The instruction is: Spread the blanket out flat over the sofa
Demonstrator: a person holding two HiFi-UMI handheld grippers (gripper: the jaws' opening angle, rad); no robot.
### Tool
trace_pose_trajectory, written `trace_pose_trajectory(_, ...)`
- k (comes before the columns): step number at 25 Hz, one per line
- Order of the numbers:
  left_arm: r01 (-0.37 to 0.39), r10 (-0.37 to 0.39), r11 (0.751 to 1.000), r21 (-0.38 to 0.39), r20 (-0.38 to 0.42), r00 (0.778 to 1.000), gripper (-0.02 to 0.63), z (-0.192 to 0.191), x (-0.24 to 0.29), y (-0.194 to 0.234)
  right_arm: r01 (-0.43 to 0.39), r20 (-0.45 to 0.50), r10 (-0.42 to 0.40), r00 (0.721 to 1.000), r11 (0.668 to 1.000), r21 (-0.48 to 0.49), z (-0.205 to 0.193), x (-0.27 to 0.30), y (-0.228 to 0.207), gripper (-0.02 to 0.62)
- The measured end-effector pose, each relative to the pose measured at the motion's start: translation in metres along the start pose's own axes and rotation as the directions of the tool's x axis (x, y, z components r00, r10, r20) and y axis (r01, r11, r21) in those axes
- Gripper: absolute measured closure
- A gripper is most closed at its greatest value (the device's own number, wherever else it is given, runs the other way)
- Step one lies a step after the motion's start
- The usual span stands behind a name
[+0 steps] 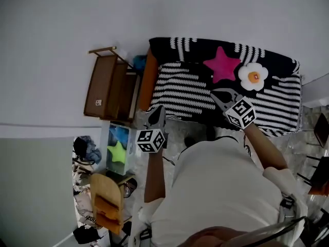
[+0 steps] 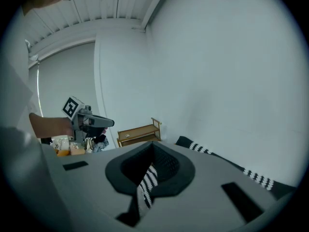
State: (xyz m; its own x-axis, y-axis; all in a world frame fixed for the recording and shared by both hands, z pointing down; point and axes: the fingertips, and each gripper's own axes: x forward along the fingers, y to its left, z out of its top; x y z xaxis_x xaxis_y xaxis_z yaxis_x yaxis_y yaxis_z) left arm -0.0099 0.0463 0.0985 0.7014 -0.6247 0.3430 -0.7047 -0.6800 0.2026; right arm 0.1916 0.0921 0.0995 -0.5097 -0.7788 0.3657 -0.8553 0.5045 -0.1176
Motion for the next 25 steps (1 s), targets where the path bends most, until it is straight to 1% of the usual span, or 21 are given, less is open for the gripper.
trace_pose_trajectory(4, 0.018, -0.018, 1.000, 0.010, -0.001, 1.000, 0.584, 0.002, 0.005, -0.008, 0.016, 0.024, -0.017, 1.000, 1.000, 0.005, 0.002, -0.011, -0.003, 0.594)
trace_pose_trajectory(11, 0.019, -0.019, 1.000, -0.008, -0.003, 1.000, 0.584, -0.007, 0.006, -0.019, 0.024, 0.020, -0.025, 0.999, 1.000, 0.019, -0.004, -0.024, -0.006, 0.594)
trace_pose_trajectory(19, 0.019, -0.019, 1.000, 0.003, -0.002, 1.000, 0.584, -0.005, 0.011, -0.025, 0.021, 0.029, -0.021, 0.999, 1.000, 0.012, 0.000, -0.025, -0.011, 0.594)
trace_pose_trajectory(25, 0.011, -0.011, 1.000, 0.002, 0.006, 1.000, 0.584, -0.004, 0.009, -0.022, 0.024, 0.024, -0.025, 0.999, 1.000, 0.020, -0.003, -0.022, -0.014, 0.594)
